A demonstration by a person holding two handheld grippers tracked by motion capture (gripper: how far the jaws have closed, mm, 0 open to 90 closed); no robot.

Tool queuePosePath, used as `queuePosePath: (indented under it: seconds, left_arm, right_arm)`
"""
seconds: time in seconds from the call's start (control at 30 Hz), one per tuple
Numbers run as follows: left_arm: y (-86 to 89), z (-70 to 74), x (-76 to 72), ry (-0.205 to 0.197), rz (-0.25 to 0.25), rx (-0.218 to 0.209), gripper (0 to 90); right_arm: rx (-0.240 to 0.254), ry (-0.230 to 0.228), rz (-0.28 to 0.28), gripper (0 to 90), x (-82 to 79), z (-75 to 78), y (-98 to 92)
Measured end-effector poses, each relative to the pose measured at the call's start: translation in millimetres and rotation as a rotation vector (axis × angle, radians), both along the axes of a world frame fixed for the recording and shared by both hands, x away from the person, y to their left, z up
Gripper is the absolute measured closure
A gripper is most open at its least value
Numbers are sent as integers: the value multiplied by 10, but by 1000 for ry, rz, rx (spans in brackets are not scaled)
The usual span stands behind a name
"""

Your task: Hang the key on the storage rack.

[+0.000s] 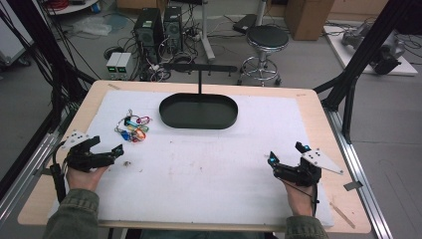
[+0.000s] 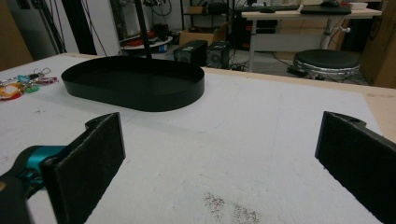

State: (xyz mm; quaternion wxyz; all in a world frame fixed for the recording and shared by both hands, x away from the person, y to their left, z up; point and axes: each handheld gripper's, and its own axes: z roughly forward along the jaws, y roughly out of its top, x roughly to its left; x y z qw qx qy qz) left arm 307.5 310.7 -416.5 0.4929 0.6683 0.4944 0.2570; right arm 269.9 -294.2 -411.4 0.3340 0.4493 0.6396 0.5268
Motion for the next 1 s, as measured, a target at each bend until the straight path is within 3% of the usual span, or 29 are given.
queuePosePath:
  seconds: [0.07,0.3,0.47,0.63,1.0]
  left_arm:
    - [15,3,18,2,2,-10,17]
    - [-11,205,159,-7,-26,34,17]
    - [-35,249,239,1,-38,44,17]
    - [-74,266,355,35,-94,52,17]
    - [-109,318,533,58,-115,95,17]
  right_arm:
    - [4,5,1,4,-5,1,4]
    - [3,-3,-4,4,-8,4,2]
    - [4,-2,-7,4,-12,7,-3]
    - [-2,-8,-4,4,-12,8,-3]
    - [-1,-13,-10,4,-20,14,-8]
